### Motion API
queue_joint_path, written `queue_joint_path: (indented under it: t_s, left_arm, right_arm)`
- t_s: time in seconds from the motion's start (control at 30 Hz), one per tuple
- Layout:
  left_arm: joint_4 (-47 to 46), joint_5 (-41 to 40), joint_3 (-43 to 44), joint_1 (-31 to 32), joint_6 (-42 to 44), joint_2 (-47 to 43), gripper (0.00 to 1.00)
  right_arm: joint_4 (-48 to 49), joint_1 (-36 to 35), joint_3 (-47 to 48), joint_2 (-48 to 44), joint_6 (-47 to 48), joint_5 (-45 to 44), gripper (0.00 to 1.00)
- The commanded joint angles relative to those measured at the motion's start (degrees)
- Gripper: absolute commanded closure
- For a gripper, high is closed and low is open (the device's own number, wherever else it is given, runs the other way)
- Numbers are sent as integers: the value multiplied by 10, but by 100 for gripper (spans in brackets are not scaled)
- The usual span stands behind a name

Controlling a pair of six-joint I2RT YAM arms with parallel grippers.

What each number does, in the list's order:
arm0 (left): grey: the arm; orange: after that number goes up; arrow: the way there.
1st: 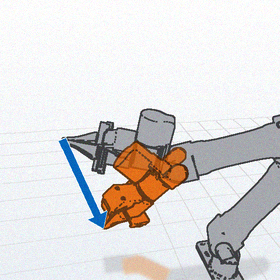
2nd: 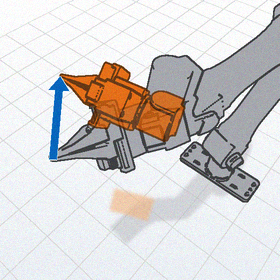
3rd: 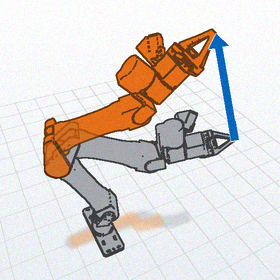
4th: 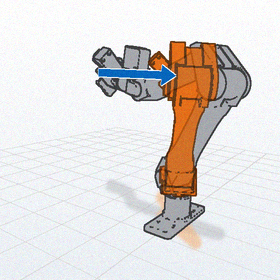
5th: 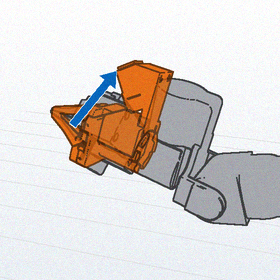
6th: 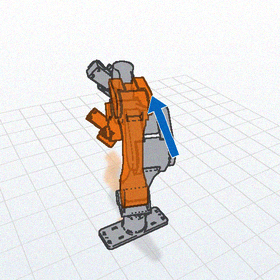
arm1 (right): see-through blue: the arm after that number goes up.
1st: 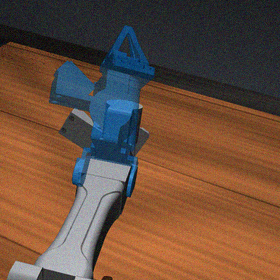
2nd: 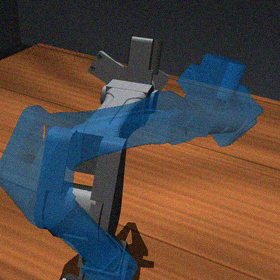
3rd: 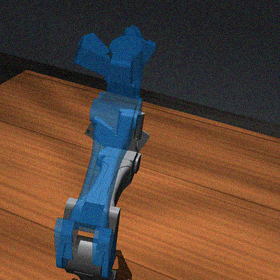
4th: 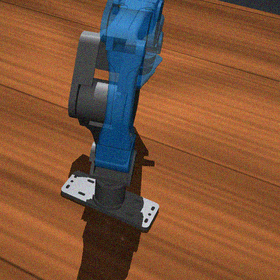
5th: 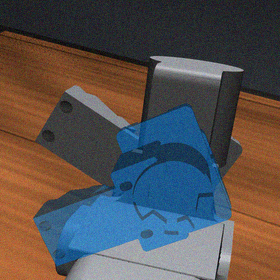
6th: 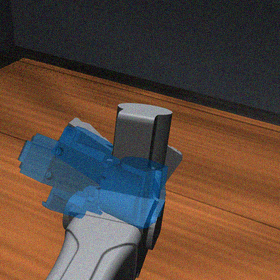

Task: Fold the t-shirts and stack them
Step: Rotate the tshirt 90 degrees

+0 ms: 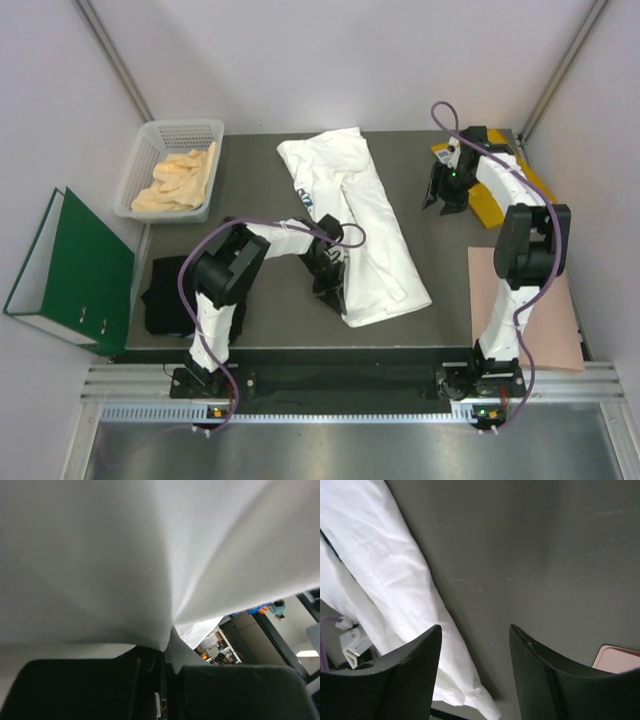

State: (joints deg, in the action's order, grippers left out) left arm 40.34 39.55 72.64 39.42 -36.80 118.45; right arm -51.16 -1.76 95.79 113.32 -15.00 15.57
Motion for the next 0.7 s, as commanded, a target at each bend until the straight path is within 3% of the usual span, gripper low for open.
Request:
queue_joint_path:
  t_s: [0.0, 0.03, 0.2, 0.37, 0.4, 0.43, 0.47, 0.5, 0.57, 0.67]
  left_arm:
    - [173, -133, -49, -7, 32, -37, 100]
    - [188, -143, -56, -14, 36, -45, 100]
    - [227, -203, -101, -44, 53, -91, 100]
    - [278, -288, -101, -85, 72, -138, 100]
    - [280, -287, -88, -88, 86, -144, 91]
    - [279, -283, -78, -89, 94, -150, 71]
    - [280, -273, -66, -89, 100, -165, 22]
    - [274, -270, -46, -89, 105, -175, 10]
    - [265, -277, -29, -90, 100, -204, 1]
    - [232, -285, -35, -92, 75, -237, 1]
  right_arm:
    - [-26, -5, -26, -50, 30, 3, 38]
    - [-26, -5, -38, -65, 37, 5, 27]
    - [-4, -10, -142, -122, 37, 32, 2]
    - [-30, -24, -192, -146, 57, 60, 0]
    - [-31, -33, -198, -152, 56, 64, 0]
    - [-32, -39, -205, -159, 56, 74, 0]
    - [-32, -46, -214, -162, 56, 79, 0]
    - [-34, -63, -220, -165, 55, 87, 0]
    - [-33, -80, -233, -179, 48, 108, 0]
    - [-18, -114, -251, -210, 24, 131, 0]
